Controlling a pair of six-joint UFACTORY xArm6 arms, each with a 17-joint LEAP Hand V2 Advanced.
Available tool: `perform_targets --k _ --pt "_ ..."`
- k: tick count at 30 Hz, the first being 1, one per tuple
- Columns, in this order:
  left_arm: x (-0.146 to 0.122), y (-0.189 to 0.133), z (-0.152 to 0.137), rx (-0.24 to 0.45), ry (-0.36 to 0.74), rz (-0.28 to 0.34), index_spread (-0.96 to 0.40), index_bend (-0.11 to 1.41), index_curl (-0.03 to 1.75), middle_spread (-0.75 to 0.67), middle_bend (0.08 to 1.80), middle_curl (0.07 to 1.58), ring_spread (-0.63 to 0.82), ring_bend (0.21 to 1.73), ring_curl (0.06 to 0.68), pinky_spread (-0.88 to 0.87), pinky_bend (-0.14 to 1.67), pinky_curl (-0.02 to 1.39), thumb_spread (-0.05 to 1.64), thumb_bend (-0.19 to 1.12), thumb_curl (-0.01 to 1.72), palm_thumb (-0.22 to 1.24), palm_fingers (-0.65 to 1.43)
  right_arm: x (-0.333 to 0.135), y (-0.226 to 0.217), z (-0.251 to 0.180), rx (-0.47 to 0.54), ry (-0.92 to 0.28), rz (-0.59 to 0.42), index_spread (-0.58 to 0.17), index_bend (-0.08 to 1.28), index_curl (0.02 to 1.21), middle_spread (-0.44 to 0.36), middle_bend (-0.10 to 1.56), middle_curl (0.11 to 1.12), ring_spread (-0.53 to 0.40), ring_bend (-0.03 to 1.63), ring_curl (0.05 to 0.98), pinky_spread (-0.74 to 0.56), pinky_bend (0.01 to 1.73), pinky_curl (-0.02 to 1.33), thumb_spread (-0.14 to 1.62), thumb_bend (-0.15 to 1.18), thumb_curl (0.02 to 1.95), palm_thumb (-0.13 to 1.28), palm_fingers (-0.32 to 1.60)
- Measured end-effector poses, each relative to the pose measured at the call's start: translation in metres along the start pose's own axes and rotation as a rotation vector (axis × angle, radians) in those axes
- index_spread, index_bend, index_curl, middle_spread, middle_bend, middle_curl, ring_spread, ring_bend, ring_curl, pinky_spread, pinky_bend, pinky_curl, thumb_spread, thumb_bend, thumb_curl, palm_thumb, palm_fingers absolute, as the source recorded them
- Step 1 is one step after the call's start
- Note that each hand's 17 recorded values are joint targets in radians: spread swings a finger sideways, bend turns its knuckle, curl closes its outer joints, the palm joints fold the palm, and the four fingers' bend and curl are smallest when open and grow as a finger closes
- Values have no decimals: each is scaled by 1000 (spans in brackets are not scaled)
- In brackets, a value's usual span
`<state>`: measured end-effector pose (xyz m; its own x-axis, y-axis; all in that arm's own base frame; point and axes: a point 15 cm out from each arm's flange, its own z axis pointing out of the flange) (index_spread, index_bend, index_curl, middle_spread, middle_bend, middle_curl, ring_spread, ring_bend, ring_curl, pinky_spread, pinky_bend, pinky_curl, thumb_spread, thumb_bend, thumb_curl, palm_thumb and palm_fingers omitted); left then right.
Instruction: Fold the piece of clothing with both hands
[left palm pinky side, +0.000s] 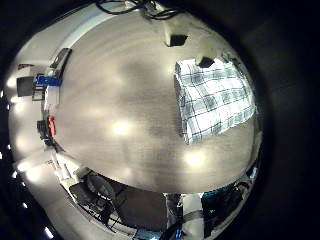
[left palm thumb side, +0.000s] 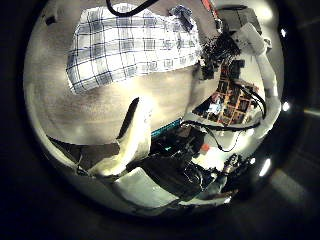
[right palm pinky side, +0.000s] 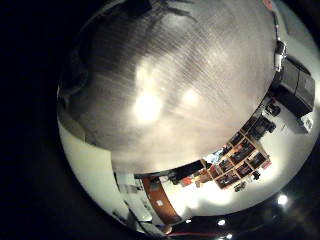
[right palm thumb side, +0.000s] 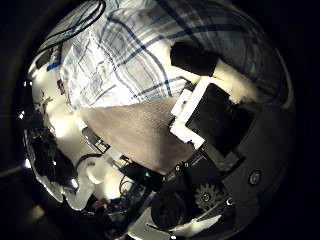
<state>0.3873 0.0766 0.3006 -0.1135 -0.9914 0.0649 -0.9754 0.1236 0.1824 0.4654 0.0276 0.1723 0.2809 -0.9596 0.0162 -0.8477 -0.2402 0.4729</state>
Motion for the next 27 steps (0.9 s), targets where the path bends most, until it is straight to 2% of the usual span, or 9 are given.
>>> perform_targets --k 6,15,19,27 --pt "19 -4 12 -13 11 31 -51 199 463 202 168 277 220 665 262 302 268 472 1253 -14 311 354 172 39 19 -5 20 -38 70 -287 1012 815 -128 1226 747 -194 1341 580 -260 1299 581 1038 167 583 963 1231" --pt "54 -6 74 -28 17 81 -51 196 458 184 175 281 215 656 253 300 269 453 1258 -14 308 368 185 85 64 -16 69 -81 156 -255 1088 814 -112 1297 745 -189 1389 618 -218 1332 653 1043 124 675 980 1171" --pt "70 -18 89 -15 0 95 -51 195 455 173 176 285 214 658 251 299 263 445 1266 -11 311 384 194 93 76 -26 102 -83 159 -247 1106 805 -108 1314 737 -188 1394 627 -210 1326 681 1043 101 713 982 1161" --pt "85 -28 111 -49 -7 107 -52 193 452 158 174 292 204 652 248 283 260 433 1286 -11 309 404 201 90 86 -45 150 -77 150 -237 1124 788 -105 1331 721 -188 1398 638 -205 1308 721 1052 67 768 990 1155"
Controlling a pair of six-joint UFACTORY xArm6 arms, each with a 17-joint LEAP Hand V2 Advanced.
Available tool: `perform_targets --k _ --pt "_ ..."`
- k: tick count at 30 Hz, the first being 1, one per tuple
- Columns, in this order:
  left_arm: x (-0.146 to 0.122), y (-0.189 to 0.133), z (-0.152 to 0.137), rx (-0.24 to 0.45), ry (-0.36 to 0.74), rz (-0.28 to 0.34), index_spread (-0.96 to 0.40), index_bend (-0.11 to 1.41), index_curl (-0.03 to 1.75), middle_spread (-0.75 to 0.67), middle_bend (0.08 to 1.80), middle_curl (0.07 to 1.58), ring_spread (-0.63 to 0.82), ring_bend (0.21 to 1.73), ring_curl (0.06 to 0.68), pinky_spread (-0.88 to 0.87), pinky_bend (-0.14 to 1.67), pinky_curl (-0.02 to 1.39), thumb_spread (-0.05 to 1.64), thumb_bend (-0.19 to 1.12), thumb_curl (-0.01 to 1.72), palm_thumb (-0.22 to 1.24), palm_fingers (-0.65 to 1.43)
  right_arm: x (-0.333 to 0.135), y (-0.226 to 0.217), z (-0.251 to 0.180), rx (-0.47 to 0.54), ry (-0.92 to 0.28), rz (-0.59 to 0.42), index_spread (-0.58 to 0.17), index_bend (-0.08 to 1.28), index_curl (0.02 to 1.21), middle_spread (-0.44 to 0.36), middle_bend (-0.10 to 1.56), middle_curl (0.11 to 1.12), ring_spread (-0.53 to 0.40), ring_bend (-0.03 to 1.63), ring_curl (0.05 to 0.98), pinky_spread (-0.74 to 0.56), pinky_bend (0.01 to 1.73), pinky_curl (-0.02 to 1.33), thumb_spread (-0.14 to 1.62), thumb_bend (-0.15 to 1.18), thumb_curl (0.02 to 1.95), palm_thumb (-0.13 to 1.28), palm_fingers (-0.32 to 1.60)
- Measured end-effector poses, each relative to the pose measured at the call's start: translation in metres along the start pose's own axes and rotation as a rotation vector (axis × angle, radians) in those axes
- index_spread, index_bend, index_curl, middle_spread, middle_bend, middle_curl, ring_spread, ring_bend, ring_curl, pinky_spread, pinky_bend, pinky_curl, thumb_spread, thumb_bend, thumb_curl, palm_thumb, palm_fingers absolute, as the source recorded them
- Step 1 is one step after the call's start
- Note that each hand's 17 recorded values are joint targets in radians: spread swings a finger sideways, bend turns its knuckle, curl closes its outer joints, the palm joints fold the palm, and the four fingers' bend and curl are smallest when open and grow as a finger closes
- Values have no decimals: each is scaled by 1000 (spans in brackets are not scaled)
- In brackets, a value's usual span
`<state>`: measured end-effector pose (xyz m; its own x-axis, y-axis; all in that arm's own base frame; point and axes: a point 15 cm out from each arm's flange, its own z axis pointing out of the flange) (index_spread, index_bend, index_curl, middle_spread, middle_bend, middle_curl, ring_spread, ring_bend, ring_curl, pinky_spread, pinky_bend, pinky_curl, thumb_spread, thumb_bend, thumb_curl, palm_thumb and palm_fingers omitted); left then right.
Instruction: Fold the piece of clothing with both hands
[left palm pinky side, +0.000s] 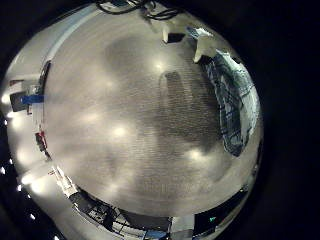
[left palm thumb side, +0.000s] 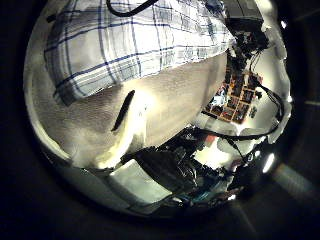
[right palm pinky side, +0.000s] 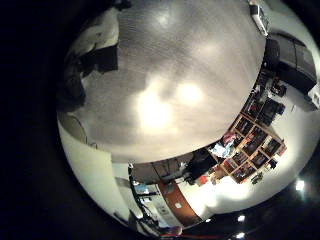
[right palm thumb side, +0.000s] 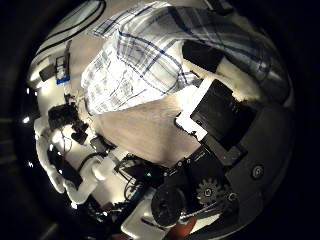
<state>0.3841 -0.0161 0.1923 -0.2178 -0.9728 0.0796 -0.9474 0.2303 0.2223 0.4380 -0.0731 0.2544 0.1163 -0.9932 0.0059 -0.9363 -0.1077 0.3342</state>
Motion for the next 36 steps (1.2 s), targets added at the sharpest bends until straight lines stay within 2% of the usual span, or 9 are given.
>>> perform_targets --k 7,12,17,20,23,28,32,35,36 --pt "-4 -4 1 3 -1 -3 -51 195 450 156 172 293 203 648 245 279 267 426 1291 -12 305 407 206 -24 7 -38 78 30 -43 -233 1132 775 -103 1339 709 -186 1401 645 -206 1289 752 1064 46 809 1001 1156" --pt "-16 0 0 0 3 -13 -58 196 450 148 172 292 194 657 244 277 263 418 1292 -12 304 408 218 -67 12 -69 146 67 -122 -230 1139 766 -101 1346 699 -185 1398 646 -206 1267 769 1065 33 836 1015 1165" --pt "-31 11 -9 8 16 -22 -60 203 454 144 172 292 188 653 242 275 265 414 1292 -11 303 411 225 -139 18 -95 185 108 -236 -226 1148 758 -98 1347 687 -182 1401 645 -216 1250 783 1061 18 860 1025 1178" --pt "-46 26 -25 30 26 -37 -61 203 457 143 170 291 178 654 242 271 266 413 1291 -12 301 414 228 -190 22 -121 231 130 -302 -223 1151 753 -98 1349 682 -182 1402 644 -220 1243 791 1055 6 873 1027 1178" --pt "-68 46 -44 67 41 -67 -69 211 462 136 180 293 164 655 240 264 255 408 1291 -10 304 424 248 -251 17 -127 248 158 -385 -222 1155 747 -97 1350 676 -180 1405 643 -223 1236 800 1053 -2 886 1029 1182" --pt "-108 86 -75 141 54 -152 -87 230 473 109 184 304 136 650 234 244 243 400 1299 2 323 488 300 -341 2 -98 257 208 -515 -218 1165 737 -97 1350 669 -178 1407 642 -224 1224 810 1032 -11 905 1021 1187" --pt "-140 120 -80 159 56 -204 -101 232 479 91 184 313 116 643 233 228 238 400 1301 -2 340 529 311 -396 -21 -49 250 270 -597 -214 1178 730 -97 1353 666 -177 1411 640 -225 1209 815 1020 -10 921 1012 1193" --pt "-147 136 -78 158 62 -221 -106 226 481 86 183 317 108 642 231 220 237 399 1300 -9 349 535 316 -419 -36 -26 263 275 -624 -212 1183 725 -97 1355 664 -177 1413 639 -226 1205 820 1014 -25 916 957 1192" --pt "-149 138 -77 155 62 -219 -107 227 483 84 182 318 106 643 232 217 235 399 1300 -10 351 536 318 -427 -40 -21 273 274 -633 -217 1161 716 -102 1353 662 -179 1413 636 -233 1202 818 1018 -66 893 868 1176"
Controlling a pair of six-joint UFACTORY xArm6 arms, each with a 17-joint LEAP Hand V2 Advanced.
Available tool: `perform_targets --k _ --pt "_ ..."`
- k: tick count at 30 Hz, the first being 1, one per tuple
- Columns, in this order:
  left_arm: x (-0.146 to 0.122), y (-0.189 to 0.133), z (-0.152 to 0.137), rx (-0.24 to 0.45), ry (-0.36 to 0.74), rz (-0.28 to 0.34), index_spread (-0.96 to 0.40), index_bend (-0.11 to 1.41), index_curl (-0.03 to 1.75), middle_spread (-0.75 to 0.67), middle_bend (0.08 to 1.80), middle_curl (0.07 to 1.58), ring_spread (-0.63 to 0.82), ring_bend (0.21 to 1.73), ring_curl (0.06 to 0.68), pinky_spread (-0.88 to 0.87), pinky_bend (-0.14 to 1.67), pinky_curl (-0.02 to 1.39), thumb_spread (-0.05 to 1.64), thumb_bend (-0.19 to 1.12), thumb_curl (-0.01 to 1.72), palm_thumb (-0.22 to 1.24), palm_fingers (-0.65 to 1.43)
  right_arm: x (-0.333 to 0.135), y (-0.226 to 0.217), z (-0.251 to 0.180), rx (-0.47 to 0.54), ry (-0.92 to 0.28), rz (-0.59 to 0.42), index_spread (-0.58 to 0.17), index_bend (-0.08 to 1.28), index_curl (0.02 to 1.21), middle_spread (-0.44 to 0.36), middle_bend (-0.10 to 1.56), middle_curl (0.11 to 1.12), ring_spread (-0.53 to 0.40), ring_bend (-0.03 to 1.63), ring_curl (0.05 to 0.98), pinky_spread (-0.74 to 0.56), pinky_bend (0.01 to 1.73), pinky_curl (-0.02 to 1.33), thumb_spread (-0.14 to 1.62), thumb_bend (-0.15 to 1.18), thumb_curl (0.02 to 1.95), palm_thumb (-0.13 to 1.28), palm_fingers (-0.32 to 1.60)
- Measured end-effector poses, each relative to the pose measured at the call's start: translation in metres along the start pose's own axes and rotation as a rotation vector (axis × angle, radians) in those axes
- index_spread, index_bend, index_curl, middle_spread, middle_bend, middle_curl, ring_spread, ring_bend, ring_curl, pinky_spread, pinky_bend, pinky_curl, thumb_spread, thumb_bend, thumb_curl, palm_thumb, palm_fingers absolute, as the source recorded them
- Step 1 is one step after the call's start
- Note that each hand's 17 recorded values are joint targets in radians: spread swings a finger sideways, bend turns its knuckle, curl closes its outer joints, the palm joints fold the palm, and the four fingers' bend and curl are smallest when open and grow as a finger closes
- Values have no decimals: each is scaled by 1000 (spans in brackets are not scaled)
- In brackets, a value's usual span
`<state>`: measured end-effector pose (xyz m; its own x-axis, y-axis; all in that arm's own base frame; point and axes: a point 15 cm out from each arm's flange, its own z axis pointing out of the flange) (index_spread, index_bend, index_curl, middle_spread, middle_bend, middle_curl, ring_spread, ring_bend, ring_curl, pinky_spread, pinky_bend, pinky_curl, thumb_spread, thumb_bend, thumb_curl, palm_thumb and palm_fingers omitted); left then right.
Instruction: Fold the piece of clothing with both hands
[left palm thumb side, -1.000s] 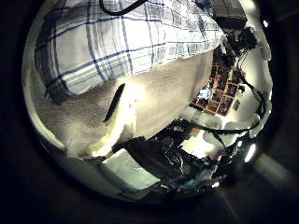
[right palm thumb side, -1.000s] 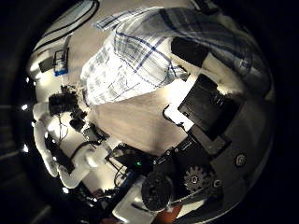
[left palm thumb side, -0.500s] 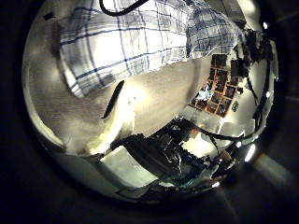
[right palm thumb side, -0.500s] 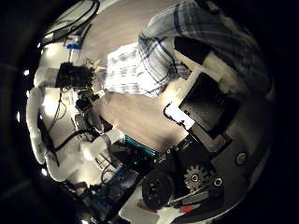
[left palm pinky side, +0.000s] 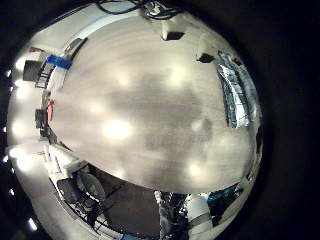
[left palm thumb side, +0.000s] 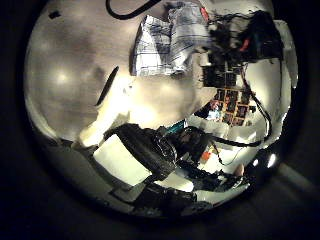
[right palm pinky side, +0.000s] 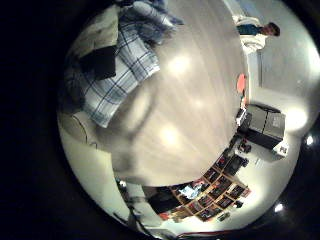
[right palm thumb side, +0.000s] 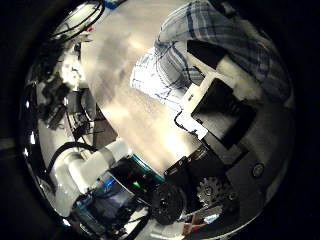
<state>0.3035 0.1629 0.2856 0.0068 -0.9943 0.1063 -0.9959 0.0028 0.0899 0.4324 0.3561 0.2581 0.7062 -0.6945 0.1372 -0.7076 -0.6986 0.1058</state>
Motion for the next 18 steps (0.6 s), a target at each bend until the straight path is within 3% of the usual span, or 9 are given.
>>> perform_targets --k 3,6,8,10,11,13,18 --pt "-13 14 0 -1 2 -27 -110 224 486 82 181 319 102 644 232 213 234 398 1301 -9 357 540 318 -3 -9 8 14 4 7 -241 1045 690 -116 1322 645 -186 1388 618 -271 1183 792 1046 -68 843 738 1082" --pt "-9 19 1 -3 -3 -21 -111 222 489 81 180 320 100 643 232 211 234 398 1300 -10 361 546 319 -1 -11 8 20 4 9 -304 587 618 -163 1198 615 -227 1414 612 -394 1247 765 1101 -38 775 655 698" --pt "-9 20 0 0 -6 -20 -112 220 491 81 180 321 99 643 232 210 234 397 1300 -11 363 547 319 2 -13 8 31 4 10 -351 373 546 -197 1031 565 -242 1386 589 -433 1301 743 1123 -34 739 618 418" --pt "-8 21 0 0 -6 -22 -112 220 493 80 180 322 98 643 231 209 232 396 1296 -10 367 552 322 7 -13 2 44 4 16 -365 327 523 -195 959 548 -244 1361 586 -404 1277 743 1130 -35 722 600 260" --pt "-8 22 0 2 -6 -21 -112 219 494 76 180 322 98 643 231 209 232 396 1295 -12 369 551 322 9 -13 -2 50 4 18 -393 287 475 -169 829 500 -231 1311 557 -336 1223 727 1140 -33 689 569 131" --pt "-6 22 -1 1 -7 -21 -112 217 496 74 181 324 97 642 231 208 231 396 1294 -11 371 553 323 11 -11 -11 64 3 20 -413 258 436 -145 739 462 -207 1233 509 -264 1178 697 1144 -30 667 556 33" --pt "0 26 -2 3 -6 -15 -112 214 499 72 180 326 97 645 228 208 227 394 1294 -11 377 555 326 32 -2 -50 133 1 53 -449 173 376 -67 496 373 -69 1058 420 2 1135 644 1148 -24 592 547 -61"
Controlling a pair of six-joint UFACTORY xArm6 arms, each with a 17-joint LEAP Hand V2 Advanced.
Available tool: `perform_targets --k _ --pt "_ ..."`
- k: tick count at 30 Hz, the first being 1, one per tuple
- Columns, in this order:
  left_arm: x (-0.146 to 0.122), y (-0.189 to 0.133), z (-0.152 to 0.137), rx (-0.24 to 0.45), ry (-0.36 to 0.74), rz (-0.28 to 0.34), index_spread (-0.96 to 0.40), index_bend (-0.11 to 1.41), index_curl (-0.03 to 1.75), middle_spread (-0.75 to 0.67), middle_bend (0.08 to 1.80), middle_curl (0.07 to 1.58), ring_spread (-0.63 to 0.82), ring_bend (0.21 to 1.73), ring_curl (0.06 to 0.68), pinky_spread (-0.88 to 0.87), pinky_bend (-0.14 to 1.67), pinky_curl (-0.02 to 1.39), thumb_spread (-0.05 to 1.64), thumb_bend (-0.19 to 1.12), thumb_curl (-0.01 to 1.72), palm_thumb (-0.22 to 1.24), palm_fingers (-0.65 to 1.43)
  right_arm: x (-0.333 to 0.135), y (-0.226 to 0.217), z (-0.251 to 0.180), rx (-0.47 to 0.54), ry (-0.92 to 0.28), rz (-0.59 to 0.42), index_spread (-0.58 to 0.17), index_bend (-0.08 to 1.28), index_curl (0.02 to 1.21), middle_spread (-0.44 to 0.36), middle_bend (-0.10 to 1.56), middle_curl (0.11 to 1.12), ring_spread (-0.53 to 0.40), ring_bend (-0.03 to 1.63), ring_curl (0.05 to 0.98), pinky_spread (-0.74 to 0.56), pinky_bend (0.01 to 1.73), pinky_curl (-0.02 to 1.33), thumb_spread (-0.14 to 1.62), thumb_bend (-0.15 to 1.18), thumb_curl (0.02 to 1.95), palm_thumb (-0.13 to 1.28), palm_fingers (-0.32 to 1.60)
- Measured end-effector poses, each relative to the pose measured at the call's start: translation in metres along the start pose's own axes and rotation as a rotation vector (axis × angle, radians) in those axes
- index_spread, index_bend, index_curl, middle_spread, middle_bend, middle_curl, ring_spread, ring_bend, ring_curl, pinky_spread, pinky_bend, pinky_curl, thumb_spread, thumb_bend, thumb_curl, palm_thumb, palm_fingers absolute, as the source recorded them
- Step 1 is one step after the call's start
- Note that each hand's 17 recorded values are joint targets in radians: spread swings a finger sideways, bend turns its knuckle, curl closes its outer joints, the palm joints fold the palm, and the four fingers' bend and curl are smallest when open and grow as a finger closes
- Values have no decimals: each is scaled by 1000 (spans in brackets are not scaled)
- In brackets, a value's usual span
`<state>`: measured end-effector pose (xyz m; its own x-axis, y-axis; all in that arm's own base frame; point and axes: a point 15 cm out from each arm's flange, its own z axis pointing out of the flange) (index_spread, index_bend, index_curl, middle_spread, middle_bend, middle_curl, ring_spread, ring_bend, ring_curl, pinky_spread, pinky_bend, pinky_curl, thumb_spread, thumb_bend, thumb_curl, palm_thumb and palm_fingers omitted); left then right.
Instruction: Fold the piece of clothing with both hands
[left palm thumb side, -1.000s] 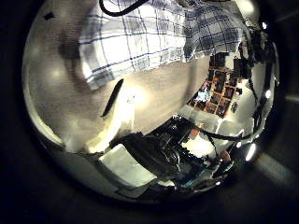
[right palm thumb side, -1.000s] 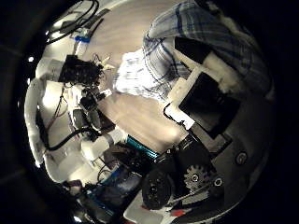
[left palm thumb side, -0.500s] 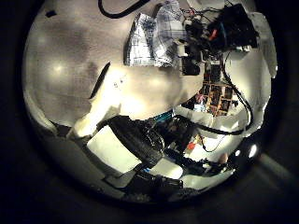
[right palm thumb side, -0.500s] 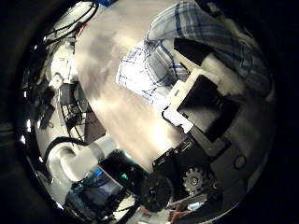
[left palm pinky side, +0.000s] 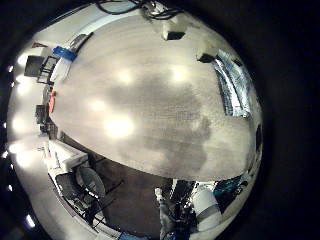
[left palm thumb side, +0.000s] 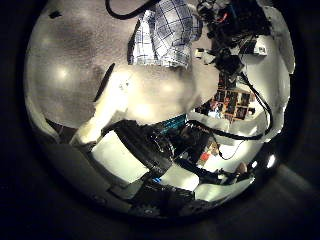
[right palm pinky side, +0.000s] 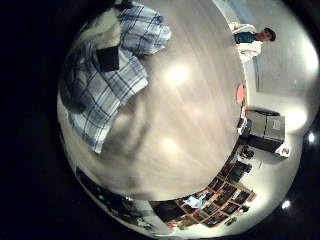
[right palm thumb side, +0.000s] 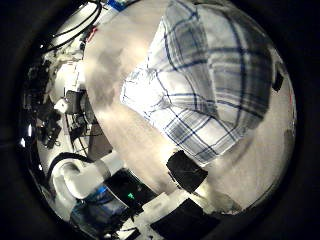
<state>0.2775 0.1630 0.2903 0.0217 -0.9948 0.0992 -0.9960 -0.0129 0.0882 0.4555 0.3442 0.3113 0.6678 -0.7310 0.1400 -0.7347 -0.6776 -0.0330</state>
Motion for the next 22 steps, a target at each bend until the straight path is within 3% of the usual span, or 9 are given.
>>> perform_targets --k 5,11,19,22 --pt "6 3 0 4 -2 5 -113 215 504 71 179 326 97 645 224 208 226 393 1294 -11 381 555 328 23 8 -48 78 3 37 -465 155 339 -26 377 336 53 947 360 200 1065 588 1139 -23 546 545 -67" --pt "17 6 -5 7 -7 14 -113 210 509 71 177 325 88 645 221 209 234 394 1293 -12 386 550 330 69 34 -94 130 16 110 -464 153 302 -18 346 333 104 901 321 316 1006 530 1127 -20 514 559 -13" --pt "51 3 -9 -11 -15 -3 -126 218 515 63 180 326 81 649 218 200 236 395 1293 -11 391 549 341 127 119 -119 -5 12 228 -450 182 305 -33 347 339 79 847 285 382 885 451 1141 -11 490 623 43" --pt "66 3 -11 -23 -10 -16 -129 221 515 59 179 327 80 649 218 193 236 395 1293 -11 392 548 341 141 145 -136 -2 15 252 -443 185 313 -36 337 338 65 824 273 386 830 419 1176 -13 477 635 61"
